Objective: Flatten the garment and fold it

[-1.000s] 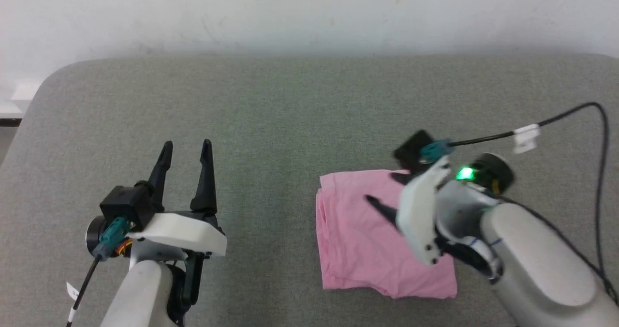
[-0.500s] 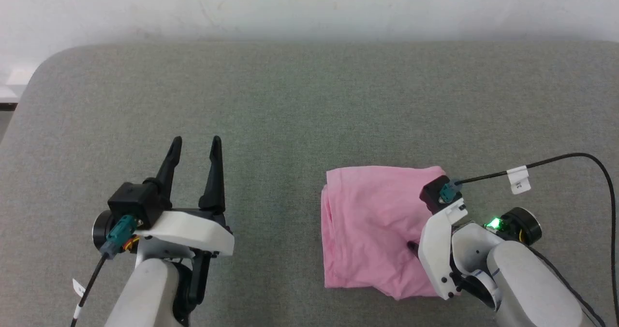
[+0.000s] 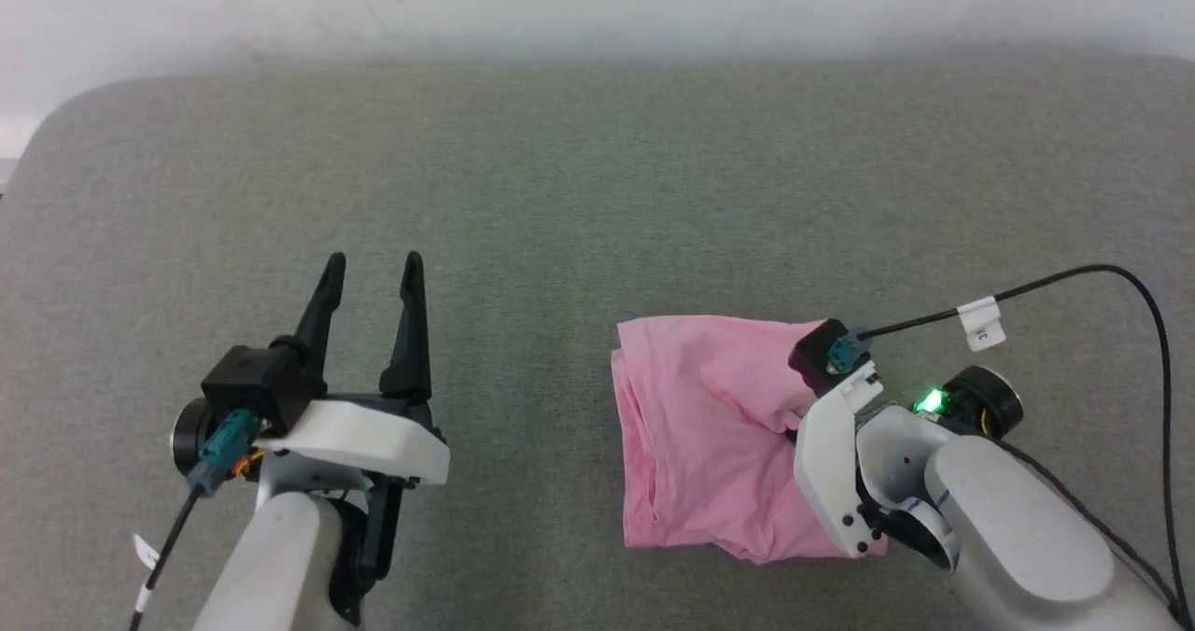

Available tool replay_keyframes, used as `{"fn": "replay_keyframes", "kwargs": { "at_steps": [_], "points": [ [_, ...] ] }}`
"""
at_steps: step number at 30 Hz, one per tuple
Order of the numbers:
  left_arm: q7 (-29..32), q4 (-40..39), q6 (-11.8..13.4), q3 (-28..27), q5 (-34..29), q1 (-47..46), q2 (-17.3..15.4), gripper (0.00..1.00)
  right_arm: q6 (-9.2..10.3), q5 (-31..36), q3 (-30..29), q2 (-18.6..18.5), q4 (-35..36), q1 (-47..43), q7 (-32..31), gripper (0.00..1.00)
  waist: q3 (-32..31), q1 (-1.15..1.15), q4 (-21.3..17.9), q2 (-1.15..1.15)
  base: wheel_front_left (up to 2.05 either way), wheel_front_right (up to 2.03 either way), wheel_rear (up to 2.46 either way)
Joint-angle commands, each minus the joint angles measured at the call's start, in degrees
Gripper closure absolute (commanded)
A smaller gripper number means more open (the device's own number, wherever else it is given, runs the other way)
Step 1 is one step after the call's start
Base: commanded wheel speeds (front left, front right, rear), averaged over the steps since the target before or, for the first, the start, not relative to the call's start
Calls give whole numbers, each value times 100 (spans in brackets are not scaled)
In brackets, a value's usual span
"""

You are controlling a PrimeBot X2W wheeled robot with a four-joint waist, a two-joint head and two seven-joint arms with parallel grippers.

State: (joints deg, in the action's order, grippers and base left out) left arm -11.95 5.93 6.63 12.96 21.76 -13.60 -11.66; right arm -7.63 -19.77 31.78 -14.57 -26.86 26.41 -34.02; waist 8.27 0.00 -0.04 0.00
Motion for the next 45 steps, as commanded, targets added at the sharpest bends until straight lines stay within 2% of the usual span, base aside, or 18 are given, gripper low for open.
{"fn": "replay_keyframes", "kwargs": {
  "at_steps": [1,9,13,17,27,35,41,42,43,44,45],
  "points": [
    [-2,-58,29,-19,-6,-134,-61,0,14,-82,177,-251,-23,37,-32,100,84,0,-268,0,0,0,0],
    [62,-382,233,-183,-35,-128,-202,0,14,-820,1296,-1235,359,972,99,100,519,0,-1615,0,0,0,0],
    [145,-516,332,-242,-93,-205,-296,0,14,-1066,1579,-1479,107,1442,450,100,799,0,-2165,0,0,0,0],
    [313,-682,391,-224,-203,-360,-412,0,14,-1222,1766,-1620,-307,1895,947,100,1093,0,-2467,0,0,0,0],
    [805,-1252,576,-206,-541,-655,-746,0,14,-1281,2024,-1797,-1677,2878,1825,100,1750,0,-2643,0,0,0,0],
    [1234,-1777,732,-184,-771,-745,-953,0,14,-1211,1919,-1854,-2908,3513,2477,100,2155,0,-2501,0,0,0,0],
    [1437,-2007,769,-124,-852,-775,-1024,0,14,-1208,1836,-1897,-3567,3750,2952,100,2294,0,-2343,0,0,0,0],
    [1465,-2035,774,-117,-860,-783,-1032,0,14,-1214,1819,-1900,-3653,3776,3029,78,2316,0,-2326,0,0,0,0],
    [1486,-2057,778,-113,-867,-792,-1042,0,14,-1227,1800,-1897,-3743,3794,3090,15,2332,0,-2314,0,0,0,0],
    [1506,-2072,783,-110,-877,-796,-1054,0,14,-1229,1798,-1888,-3826,3808,3131,0,2340,0,-2306,0,0,0,0],
    [1520,-2088,787,-105,-883,-800,-1060,0,14,-1234,1801,-1880,-3886,3820,3182,0,2347,0,-2299,0,0,0,0]
  ]
}}
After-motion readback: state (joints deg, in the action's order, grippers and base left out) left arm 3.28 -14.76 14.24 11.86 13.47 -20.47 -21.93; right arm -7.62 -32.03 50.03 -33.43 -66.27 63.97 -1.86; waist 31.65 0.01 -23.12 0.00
